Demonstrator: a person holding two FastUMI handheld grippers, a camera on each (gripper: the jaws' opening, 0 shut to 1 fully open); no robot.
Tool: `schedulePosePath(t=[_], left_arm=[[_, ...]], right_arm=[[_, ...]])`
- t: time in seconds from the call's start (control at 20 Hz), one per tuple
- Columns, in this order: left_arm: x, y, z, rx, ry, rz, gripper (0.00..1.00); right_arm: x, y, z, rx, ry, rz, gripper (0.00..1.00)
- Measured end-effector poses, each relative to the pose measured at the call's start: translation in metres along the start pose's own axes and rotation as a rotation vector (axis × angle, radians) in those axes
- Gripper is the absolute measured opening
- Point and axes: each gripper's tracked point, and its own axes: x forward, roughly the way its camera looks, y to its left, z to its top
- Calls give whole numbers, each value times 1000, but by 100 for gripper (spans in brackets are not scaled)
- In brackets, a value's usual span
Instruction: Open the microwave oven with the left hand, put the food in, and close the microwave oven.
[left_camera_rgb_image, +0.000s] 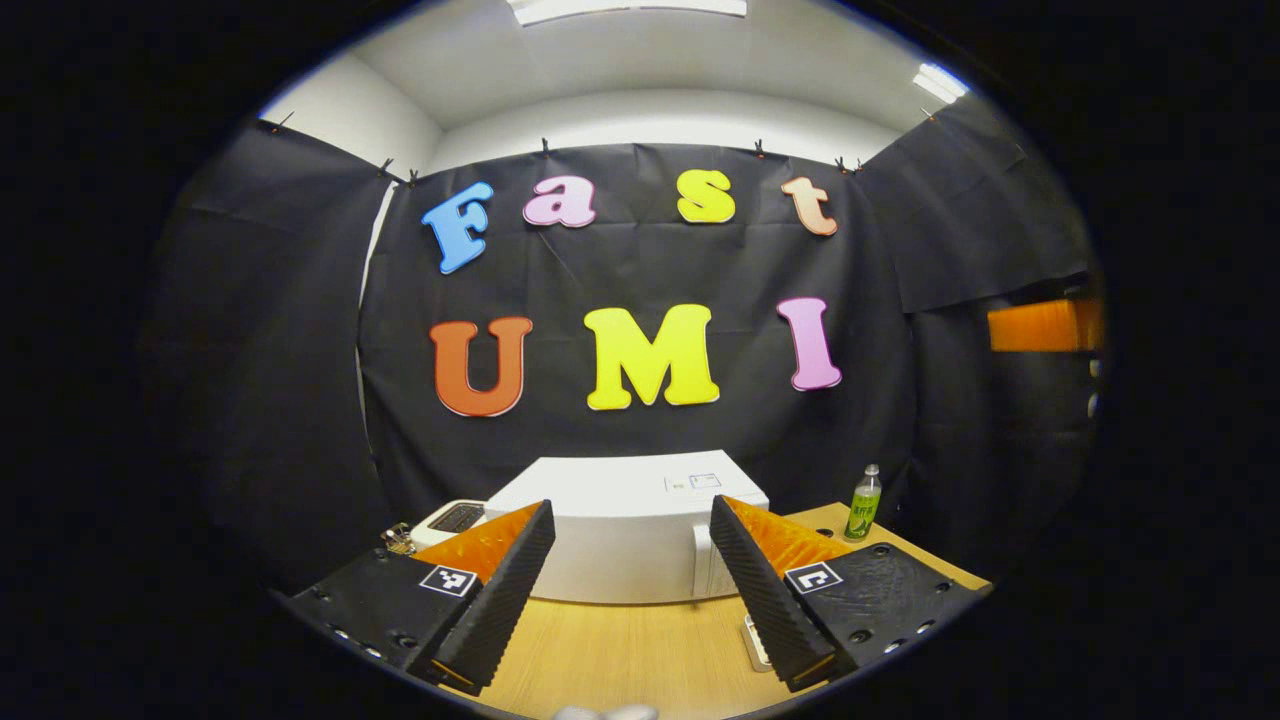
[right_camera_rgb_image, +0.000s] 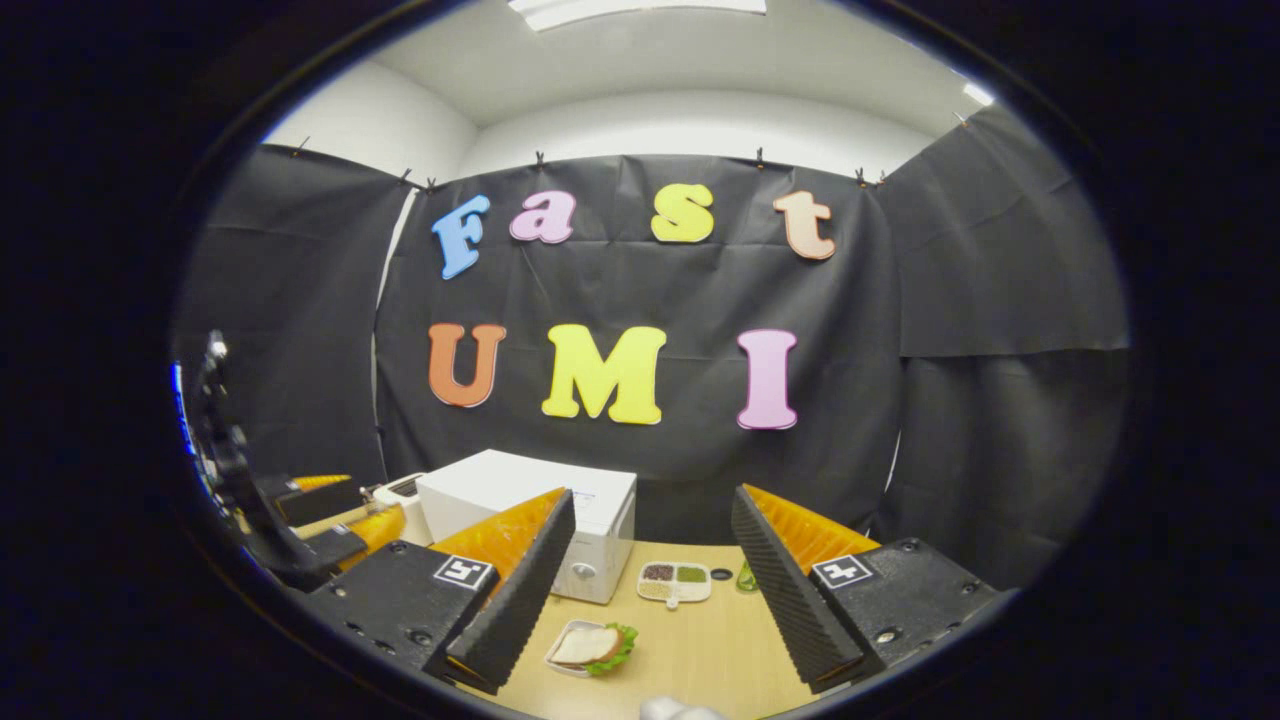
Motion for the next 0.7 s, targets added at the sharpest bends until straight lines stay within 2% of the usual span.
schedulePosePath(t=[0.05,0.1,0.15,0.2,0.5,0.55,0.6,0.65,0.7], left_arm=[[12,-10,-11,-3,2,-14,96],[27,-20,-22,-1,2,-31,96],[39,-28,-33,-5,-5,-36,96],[54,-35,-48,-6,14,-42,96],[140,-62,-117,-40,85,-35,96],[154,-65,-129,-38,103,-34,96],[166,-67,-139,-35,107,-28,96],[175,-69,-151,-47,127,-27,89],[184,-71,-161,-57,142,-26,96]], right_arm=[[-1,-5,2,3,2,-9,100],[-2,-11,4,3,7,-19,100],[-3,-15,7,-1,13,-31,93],[-5,-20,9,-13,15,-42,92],[-12,-42,11,-88,35,-106,93],[-13,-45,9,-91,39,-115,100],[-13,-48,6,-94,49,-126,96],[-13,-52,2,-94,61,-138,96],[-13,-54,1,-86,63,-143,96]])
